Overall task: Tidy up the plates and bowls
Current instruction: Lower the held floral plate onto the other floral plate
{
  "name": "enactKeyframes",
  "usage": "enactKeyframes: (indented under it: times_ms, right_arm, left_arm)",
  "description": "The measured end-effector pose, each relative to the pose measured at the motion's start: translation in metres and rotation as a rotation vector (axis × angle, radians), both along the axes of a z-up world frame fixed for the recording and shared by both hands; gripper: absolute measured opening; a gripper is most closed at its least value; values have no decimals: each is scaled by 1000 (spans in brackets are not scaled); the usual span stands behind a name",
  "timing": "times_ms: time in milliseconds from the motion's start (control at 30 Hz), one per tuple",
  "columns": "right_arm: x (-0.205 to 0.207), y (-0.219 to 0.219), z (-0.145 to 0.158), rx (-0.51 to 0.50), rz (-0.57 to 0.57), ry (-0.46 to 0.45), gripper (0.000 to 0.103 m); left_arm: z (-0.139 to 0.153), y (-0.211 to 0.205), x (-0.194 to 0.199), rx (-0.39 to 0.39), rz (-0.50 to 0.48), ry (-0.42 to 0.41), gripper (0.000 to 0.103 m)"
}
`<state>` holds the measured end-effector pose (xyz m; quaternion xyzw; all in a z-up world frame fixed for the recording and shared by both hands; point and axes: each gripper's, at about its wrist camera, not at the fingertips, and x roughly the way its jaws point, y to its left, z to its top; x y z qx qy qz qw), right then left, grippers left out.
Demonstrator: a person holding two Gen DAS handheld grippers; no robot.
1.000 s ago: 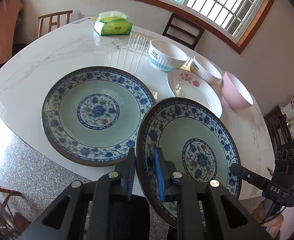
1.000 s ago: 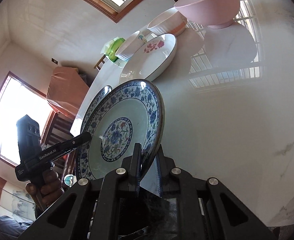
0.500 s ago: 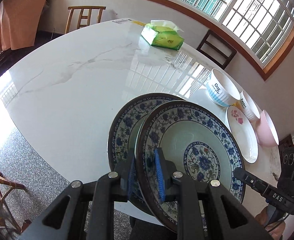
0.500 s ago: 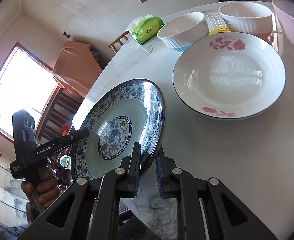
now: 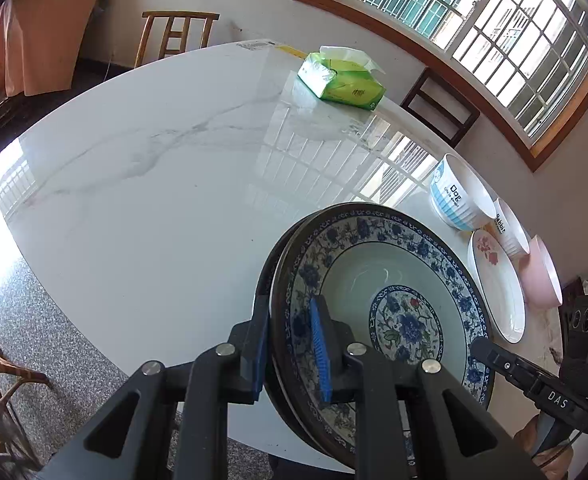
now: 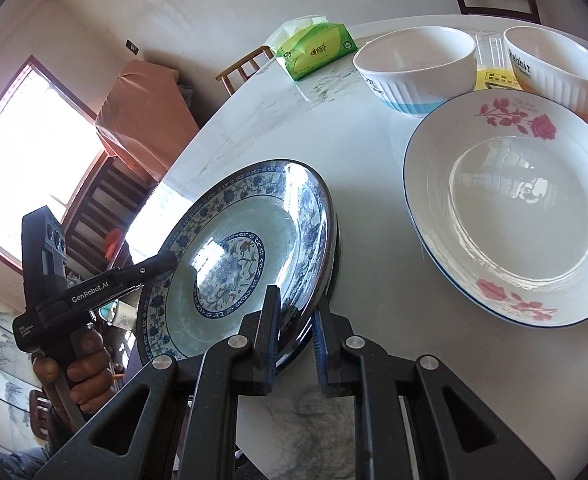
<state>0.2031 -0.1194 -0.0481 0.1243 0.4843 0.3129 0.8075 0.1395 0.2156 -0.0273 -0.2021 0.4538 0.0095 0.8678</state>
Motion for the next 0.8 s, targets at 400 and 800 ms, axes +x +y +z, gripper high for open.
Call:
enactKeyframes:
  times_ms: [400,800]
  right_arm:
    - [-3,7,-1,-14,-5,-17,17]
    - [-24,34,11,-210,32,-232,31]
  left_arm:
    - [1,-4,-8,127,25,-39,21]
    - [-1,-2,-18,109,35,-17,21]
